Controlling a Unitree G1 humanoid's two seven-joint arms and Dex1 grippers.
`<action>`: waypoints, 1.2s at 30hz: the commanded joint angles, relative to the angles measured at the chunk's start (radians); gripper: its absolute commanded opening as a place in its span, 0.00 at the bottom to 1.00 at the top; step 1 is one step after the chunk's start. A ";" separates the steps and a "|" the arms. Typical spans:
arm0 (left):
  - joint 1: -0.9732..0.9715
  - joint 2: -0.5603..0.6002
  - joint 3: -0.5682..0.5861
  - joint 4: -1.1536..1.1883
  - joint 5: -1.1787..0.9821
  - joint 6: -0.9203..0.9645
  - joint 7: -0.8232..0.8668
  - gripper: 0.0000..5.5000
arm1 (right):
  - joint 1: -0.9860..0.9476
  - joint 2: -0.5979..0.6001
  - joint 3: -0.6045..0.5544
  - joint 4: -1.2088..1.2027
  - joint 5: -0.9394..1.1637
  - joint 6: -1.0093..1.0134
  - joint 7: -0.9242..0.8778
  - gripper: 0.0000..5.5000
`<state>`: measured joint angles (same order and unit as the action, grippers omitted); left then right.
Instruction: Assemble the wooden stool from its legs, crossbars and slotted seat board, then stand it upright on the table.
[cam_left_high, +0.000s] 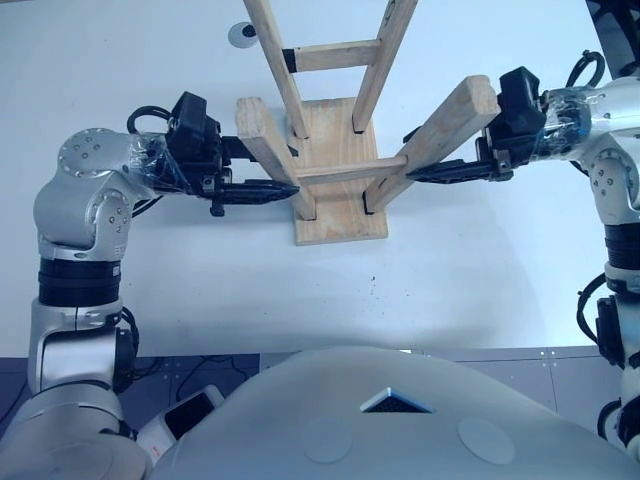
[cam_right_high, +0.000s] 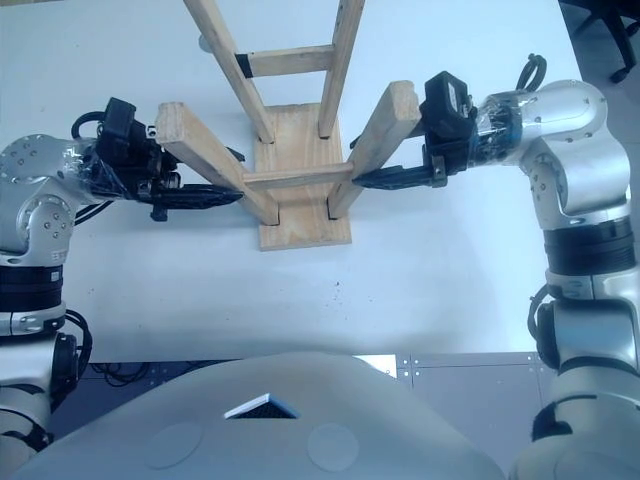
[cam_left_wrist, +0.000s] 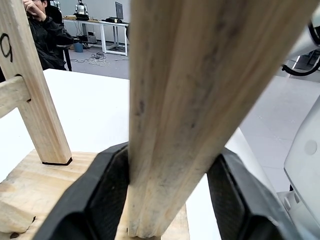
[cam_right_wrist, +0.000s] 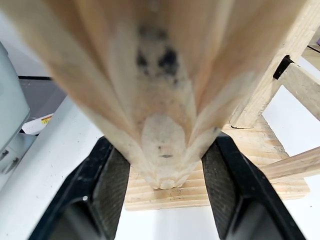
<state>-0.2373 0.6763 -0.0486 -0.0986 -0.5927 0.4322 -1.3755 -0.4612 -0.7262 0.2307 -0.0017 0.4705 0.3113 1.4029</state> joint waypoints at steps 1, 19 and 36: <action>-0.025 0.017 -0.095 -0.067 0.031 0.037 -0.021 0.40 | -0.034 0.015 0.187 -0.020 -0.259 -0.081 -0.038 0.37; -0.006 -0.013 -0.150 -0.125 0.087 0.044 0.104 0.38 | 0.052 0.077 0.192 0.047 0.025 0.280 -0.010 0.37; 0.154 0.165 0.034 -0.231 -0.020 0.157 0.133 0.81 | 0.224 -0.152 -0.103 -0.168 0.016 0.266 -0.160 0.87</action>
<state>-0.1128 0.7908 -0.0251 -0.3333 -0.6223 0.5776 -1.2276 -0.2675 -0.8416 0.1526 -0.1503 0.5089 0.5973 1.2295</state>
